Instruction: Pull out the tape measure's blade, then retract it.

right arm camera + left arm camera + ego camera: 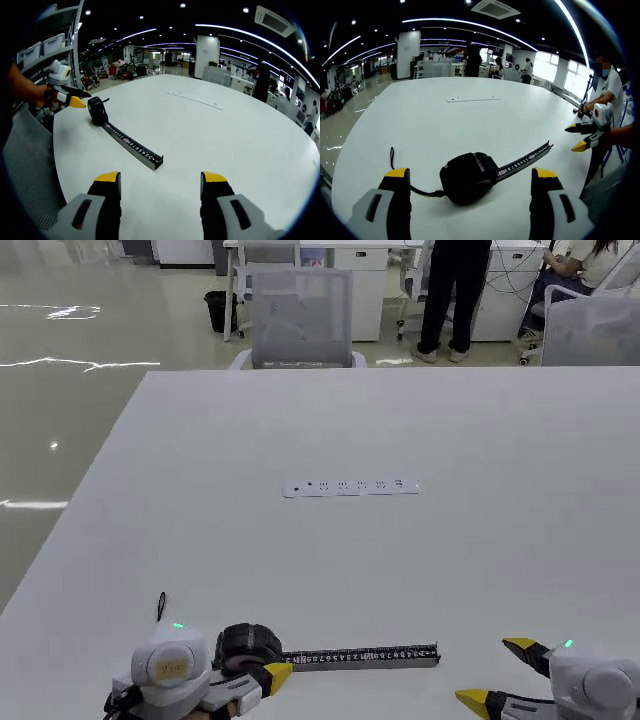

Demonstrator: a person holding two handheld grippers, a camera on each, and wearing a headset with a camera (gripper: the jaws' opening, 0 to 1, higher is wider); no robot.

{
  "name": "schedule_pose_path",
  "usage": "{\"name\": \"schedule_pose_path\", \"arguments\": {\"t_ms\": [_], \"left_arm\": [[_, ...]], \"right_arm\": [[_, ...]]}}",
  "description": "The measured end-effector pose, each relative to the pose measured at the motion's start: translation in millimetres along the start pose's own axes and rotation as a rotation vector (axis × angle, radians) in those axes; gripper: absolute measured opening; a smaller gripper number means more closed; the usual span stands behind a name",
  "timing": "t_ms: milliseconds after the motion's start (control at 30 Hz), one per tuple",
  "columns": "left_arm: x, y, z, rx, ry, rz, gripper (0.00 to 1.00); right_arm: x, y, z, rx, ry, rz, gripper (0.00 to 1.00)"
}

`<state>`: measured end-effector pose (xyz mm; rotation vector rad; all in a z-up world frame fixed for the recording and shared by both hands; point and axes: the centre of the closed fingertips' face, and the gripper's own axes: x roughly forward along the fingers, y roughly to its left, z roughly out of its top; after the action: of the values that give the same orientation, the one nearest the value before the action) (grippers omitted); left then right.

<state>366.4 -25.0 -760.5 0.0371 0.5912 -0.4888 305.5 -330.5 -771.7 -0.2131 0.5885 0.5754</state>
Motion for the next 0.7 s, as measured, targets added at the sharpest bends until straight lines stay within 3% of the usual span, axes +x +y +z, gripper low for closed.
{"name": "schedule_pose_path", "arguments": {"t_ms": [100,200,367,700], "left_arm": [[3.3,1.6,-1.8,-0.007,0.004,0.02,0.99],[7.2,2.6,-5.7,-0.019,0.019,0.033,0.99],[9.8,4.1,-9.1,-0.04,0.026,0.05,0.98],[17.9,6.8,-7.9,-0.083,0.013,0.082,0.96]], "right_arm": [[7.6,1.5,1.5,-0.042,0.017,0.03,0.64],[16.4,5.9,-3.0,-0.09,0.069,0.1,0.64],[27.6,3.7,4.2,-0.132,0.103,0.161,0.59],[51.9,1.2,11.1,-0.213,0.16,0.239,0.46]]}}
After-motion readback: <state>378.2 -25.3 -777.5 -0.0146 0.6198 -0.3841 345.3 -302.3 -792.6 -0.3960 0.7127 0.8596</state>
